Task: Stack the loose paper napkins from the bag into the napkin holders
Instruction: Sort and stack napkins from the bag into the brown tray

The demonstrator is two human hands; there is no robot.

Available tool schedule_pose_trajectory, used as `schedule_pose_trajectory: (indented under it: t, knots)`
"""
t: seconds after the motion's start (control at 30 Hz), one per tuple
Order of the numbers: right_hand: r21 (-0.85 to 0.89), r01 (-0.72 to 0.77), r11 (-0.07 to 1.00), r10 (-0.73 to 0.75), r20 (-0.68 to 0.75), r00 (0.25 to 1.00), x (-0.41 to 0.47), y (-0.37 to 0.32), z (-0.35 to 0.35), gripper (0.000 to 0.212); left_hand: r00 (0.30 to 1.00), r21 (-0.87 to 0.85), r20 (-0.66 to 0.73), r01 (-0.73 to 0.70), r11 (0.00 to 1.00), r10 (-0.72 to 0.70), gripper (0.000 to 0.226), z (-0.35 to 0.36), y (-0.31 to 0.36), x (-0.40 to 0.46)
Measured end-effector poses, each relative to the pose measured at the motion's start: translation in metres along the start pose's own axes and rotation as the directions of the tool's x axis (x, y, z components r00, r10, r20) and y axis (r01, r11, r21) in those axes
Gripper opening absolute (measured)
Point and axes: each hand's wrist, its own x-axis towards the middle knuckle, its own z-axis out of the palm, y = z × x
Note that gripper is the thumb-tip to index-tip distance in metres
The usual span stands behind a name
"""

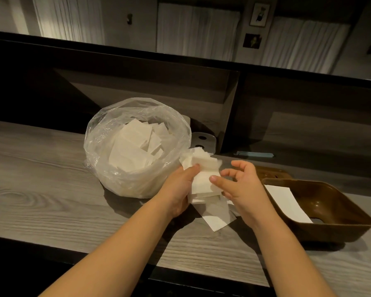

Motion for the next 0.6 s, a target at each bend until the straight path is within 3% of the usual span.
schedule_pose_trajectory:
  t: [0.1,0.23,0.37,0.47,0.53,0.6]
  knots:
    - [0.031,-0.066,0.997,0.065,0.029,0.997,0.0002,0.0000,0.0011,0.072,0.996,-0.030,-0.073,-0.051,0.998,0.049,0.014,0.0015,-0.0014,0.0025]
    - [0.153,-0.146,0.977,0.118,0.180,0.977,-0.0034,-0.0010,0.0019,0.054,0.995,-0.022,-0.096,-0.044,0.999,0.042,0.014,0.0011,-0.0030,0.0050]
    - [-0.059,-0.035,0.998,0.039,0.072,0.997,-0.0013,0.0029,0.0026,0.046,0.997,-0.080,-0.049,0.047,0.996,-0.051,0.027,0.0008,-0.0017,0.0034]
    - [-0.166,0.042,0.985,-0.026,0.096,0.995,-0.0025,0.0031,0.0016,0.032,1.000,0.020,-0.017,0.013,1.000,-0.013,0.028,0.0008,-0.0035,0.0031]
    - [-0.254,0.099,0.962,-0.080,0.085,0.993,-0.0016,0.0051,-0.0017,0.019,0.998,0.061,-0.060,-0.019,0.998,0.023,0.029,0.0002,-0.0031,0.0036]
    - [-0.418,0.112,0.902,-0.142,-0.041,0.989,0.0034,0.0078,-0.0072,0.011,0.990,0.033,-0.139,-0.034,0.999,0.038,0.033,-0.0015,-0.0017,0.0069]
